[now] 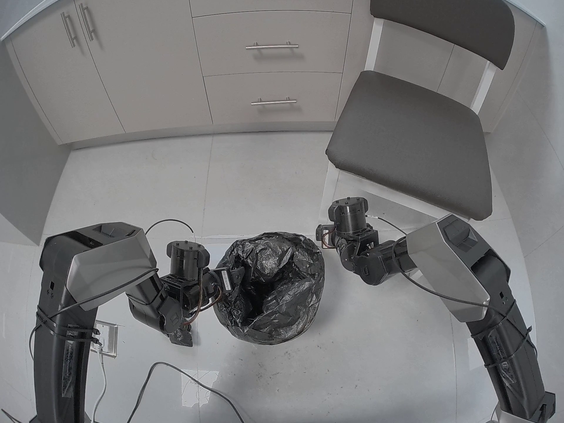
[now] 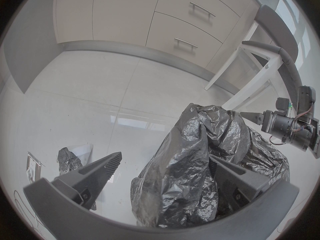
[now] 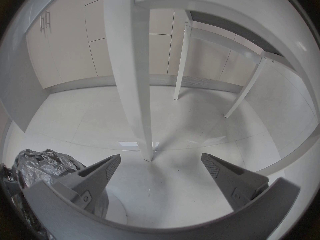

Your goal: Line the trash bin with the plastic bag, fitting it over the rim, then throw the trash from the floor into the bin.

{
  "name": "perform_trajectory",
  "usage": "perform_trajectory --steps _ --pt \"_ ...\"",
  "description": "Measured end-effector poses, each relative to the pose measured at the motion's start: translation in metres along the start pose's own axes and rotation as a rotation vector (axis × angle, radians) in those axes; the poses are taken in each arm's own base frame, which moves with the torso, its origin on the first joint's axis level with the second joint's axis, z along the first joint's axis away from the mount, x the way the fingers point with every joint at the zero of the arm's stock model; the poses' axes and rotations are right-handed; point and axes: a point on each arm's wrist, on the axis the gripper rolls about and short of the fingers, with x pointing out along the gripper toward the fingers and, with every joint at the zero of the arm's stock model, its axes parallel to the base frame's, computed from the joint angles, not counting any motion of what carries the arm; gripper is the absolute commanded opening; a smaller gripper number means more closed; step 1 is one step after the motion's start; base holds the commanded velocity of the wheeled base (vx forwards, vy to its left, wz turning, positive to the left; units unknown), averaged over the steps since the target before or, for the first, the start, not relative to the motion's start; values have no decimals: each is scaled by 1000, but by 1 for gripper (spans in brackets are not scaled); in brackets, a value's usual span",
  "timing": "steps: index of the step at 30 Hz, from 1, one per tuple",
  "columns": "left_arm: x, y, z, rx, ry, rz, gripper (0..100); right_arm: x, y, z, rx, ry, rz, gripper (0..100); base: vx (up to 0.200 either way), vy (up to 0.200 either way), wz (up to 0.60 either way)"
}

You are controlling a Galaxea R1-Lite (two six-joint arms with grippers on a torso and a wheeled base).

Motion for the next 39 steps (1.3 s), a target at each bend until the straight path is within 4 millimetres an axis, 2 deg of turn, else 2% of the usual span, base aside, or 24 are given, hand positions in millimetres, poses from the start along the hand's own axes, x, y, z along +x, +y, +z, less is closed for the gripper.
perform_trajectory --steps 5,11,18,32,39 --pt "1 0 0 0 0 0 100 -25 7 10 14 14 35 100 0 0 0" --pt "1 0 0 1 -1 0 100 -64 20 7 19 69 97 100 0 0 0" --pt "2 0 -1 1 1 0 100 -93 18 -19 17 169 117 100 0 0 0" --pt "4 1 -3 0 4 1 100 -139 -13 -73 14 232 149 100 0 0 0" --pt "4 1 -3 1 2 10 100 -166 -9 -90 -31 254 204 100 0 0 0"
